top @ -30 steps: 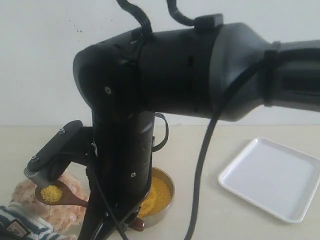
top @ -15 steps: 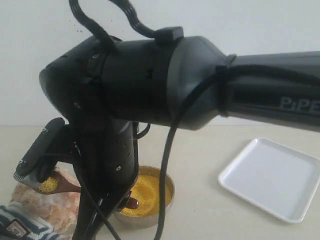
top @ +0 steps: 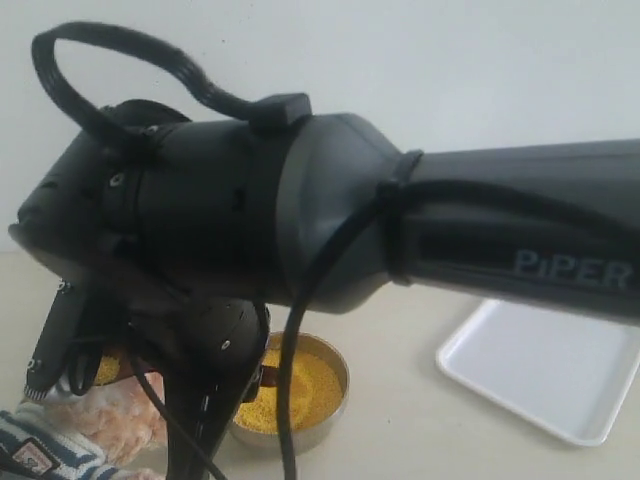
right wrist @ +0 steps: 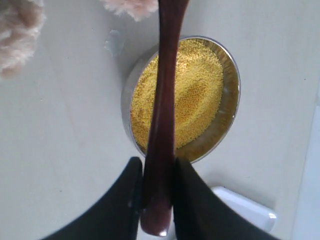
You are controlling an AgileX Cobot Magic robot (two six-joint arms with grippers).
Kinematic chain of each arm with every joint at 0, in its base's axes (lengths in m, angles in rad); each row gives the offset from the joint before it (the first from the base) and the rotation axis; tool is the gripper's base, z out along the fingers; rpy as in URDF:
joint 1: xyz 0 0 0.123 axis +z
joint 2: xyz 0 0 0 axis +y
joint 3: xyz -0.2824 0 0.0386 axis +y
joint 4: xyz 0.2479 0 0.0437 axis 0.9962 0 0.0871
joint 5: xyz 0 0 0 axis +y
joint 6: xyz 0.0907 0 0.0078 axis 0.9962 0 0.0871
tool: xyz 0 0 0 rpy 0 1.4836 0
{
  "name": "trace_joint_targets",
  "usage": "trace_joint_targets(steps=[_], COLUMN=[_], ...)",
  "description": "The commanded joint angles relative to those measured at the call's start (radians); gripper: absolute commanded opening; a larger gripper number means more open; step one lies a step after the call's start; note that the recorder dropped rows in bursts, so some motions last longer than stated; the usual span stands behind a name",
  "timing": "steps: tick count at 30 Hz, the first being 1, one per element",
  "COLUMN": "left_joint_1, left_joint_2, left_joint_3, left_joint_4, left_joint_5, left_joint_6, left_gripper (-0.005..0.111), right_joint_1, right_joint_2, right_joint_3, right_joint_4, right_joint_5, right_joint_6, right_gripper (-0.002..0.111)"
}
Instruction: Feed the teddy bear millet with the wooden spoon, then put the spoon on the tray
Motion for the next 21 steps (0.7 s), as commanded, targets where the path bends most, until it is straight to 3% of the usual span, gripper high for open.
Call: trace_joint_targets(steps=[1,21], left_joint_1=[0.004,0.004], left_joint_2=[-0.008,-0.008], left_joint_3=[0.003,0.003], left_joint_4=[-0.015,-0.015], left_joint_5=[0.006,0.006], left_joint_6=[0.006,0.006], left_gripper=[0.006,0.006], right_joint_1=[0.029,0.123], right_joint_2=[0.023,0.061], right_joint_3=[-0.005,-0.002], right_joint_4=[-0.062,-0.329], right_joint_5=[-0.011,0.013], right_joint_6=[0.007,0.075], right_gripper=[0.001,0.001])
